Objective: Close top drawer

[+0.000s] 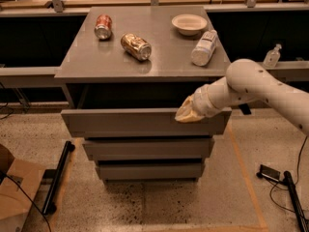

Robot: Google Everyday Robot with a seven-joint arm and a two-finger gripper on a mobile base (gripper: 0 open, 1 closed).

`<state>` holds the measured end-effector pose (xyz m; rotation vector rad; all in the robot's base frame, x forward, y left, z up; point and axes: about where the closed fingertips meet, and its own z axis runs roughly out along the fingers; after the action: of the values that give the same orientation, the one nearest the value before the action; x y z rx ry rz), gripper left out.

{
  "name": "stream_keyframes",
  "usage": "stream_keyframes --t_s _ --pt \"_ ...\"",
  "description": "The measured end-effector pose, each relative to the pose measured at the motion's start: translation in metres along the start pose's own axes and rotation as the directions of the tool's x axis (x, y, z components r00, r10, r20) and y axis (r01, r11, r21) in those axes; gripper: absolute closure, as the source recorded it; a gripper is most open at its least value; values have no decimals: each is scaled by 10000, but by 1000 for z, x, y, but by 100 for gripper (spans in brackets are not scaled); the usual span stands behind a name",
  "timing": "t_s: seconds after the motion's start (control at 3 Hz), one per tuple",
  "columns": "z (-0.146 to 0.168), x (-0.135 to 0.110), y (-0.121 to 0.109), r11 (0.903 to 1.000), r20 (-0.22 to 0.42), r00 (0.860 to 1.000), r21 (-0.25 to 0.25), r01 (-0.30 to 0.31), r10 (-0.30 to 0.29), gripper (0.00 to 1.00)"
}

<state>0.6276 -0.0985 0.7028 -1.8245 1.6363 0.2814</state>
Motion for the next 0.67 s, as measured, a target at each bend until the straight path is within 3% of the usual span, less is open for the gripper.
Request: stream_keyframes --t_s 0.33,0.67 --pt "-14 -1 -33 9960 -85 9992 800 404 -399 100" --pt "-10 2 -31 9970 -80 9996 717 277 -272 100"
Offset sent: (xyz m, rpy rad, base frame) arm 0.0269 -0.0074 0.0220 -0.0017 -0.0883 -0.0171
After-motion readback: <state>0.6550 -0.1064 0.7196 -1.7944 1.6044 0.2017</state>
